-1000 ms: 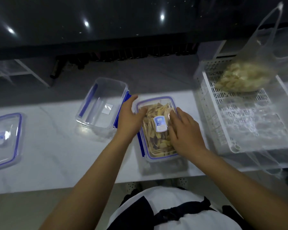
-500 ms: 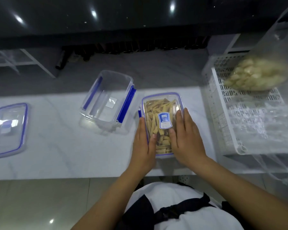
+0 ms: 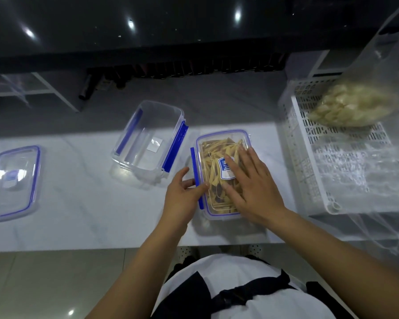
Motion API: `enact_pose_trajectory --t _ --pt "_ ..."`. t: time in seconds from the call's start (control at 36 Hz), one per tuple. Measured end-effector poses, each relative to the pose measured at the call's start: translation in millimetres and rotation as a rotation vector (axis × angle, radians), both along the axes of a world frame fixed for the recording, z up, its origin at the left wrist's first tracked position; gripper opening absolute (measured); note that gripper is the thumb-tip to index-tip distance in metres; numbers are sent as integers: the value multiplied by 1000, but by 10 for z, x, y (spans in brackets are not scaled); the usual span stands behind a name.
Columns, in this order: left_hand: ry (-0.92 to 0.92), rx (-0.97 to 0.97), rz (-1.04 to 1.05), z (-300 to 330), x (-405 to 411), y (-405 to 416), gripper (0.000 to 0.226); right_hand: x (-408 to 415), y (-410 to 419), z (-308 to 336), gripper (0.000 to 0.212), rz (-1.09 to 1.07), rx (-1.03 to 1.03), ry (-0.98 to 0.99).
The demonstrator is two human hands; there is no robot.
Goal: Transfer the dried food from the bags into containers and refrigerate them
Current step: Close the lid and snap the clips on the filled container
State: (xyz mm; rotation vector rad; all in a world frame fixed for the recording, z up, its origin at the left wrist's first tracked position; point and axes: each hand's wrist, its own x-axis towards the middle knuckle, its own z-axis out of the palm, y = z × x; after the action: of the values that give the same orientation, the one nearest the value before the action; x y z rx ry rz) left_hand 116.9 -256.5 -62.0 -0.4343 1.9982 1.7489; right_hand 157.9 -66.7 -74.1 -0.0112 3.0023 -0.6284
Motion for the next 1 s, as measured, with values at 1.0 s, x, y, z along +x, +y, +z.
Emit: enact_pose_trajectory --t 1.0 --pt "595 -980 -1065 22 -84 595 103 -230 462 376 23 -752 -882 -413"
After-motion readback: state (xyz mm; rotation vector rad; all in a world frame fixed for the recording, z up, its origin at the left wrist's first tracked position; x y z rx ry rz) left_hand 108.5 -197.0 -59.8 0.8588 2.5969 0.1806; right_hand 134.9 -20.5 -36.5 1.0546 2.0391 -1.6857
